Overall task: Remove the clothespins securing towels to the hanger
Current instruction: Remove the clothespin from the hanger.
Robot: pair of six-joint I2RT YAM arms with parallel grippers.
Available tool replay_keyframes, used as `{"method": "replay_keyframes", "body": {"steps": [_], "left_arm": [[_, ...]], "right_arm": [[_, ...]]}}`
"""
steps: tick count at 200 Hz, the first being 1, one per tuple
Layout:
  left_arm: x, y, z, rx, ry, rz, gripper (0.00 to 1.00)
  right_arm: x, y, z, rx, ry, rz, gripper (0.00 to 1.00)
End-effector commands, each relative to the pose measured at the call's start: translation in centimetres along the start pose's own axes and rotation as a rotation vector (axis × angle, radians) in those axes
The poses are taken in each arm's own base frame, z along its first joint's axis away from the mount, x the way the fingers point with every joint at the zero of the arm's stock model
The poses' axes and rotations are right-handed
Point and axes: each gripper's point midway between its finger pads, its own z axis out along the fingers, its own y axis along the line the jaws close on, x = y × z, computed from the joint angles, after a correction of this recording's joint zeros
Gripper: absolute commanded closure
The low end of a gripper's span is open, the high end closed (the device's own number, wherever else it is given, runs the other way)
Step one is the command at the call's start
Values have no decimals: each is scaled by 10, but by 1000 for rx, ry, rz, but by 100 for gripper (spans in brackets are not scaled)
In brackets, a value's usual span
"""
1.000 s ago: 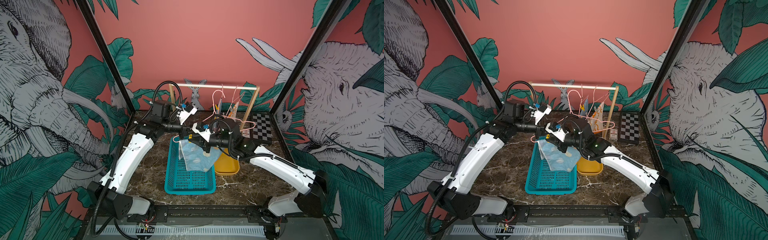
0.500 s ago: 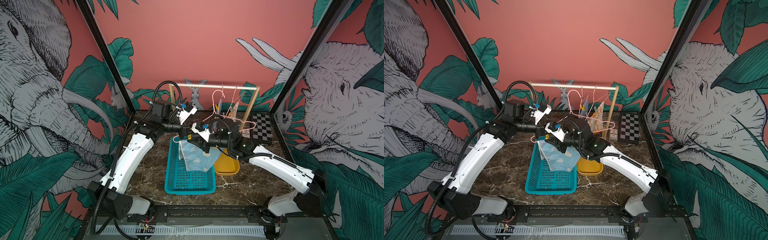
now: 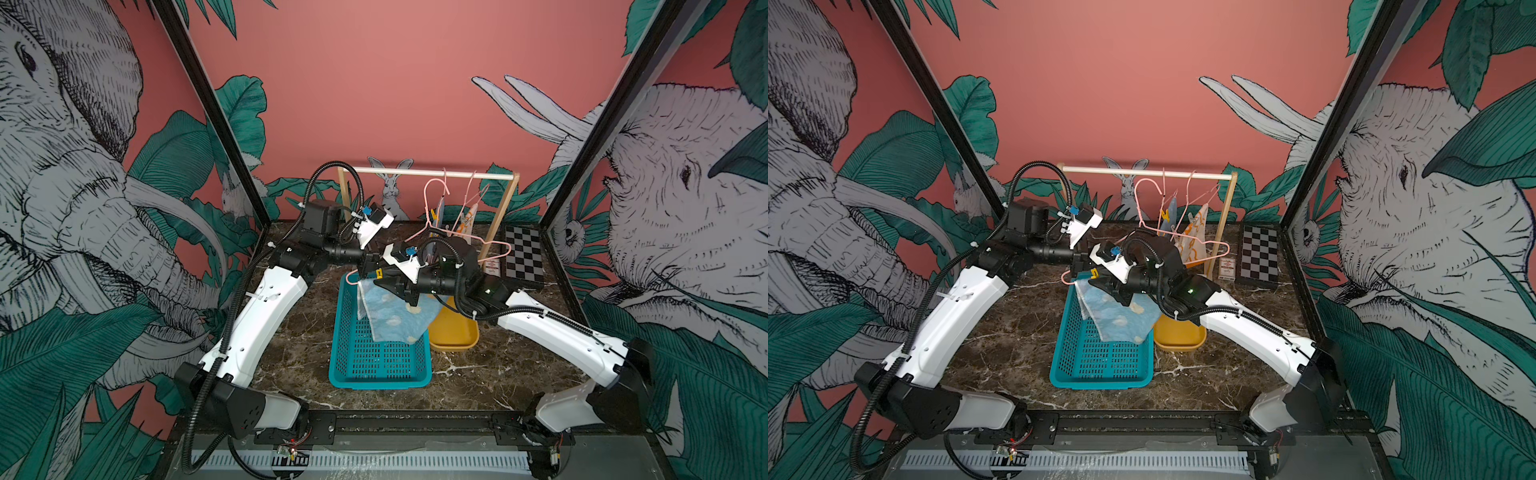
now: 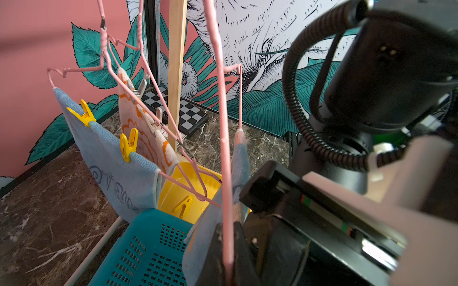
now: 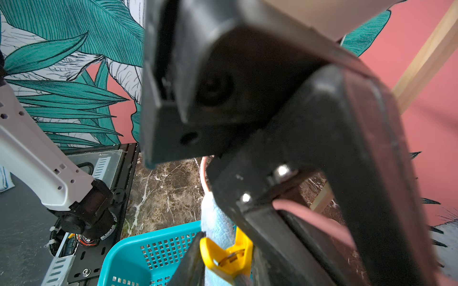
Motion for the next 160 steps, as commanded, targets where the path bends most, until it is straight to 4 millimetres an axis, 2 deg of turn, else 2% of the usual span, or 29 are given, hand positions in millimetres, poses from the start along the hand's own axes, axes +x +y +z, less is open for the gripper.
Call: {"method": "replay_keyframes", "body": {"steps": [1, 48, 91, 113, 140, 144, 160], "left_arm": [[-1, -15, -2, 55, -7, 0, 100], [0, -16, -2, 57, -6, 0, 100], [5, -12, -1, 43, 6, -9, 100], [8, -8, 0, 17, 18, -15, 100], [9, -2, 1, -8, 27, -34, 100], [9, -1, 1, -10, 28, -37, 100], [7, 2, 1, -24, 24, -47, 100]], "right_arm": [[-47, -10, -6, 40, -145, -63, 69], [-52, -7, -8, 29, -162, -65, 70], [-54, -3, -10, 10, -180, -75, 92], [-53, 0, -12, 5, -182, -87, 100], [-56, -1, -18, 22, -187, -109, 100], [-44, 0, -15, 20, -165, -100, 100], [-40, 0, -18, 34, -161, -105, 100]]}}
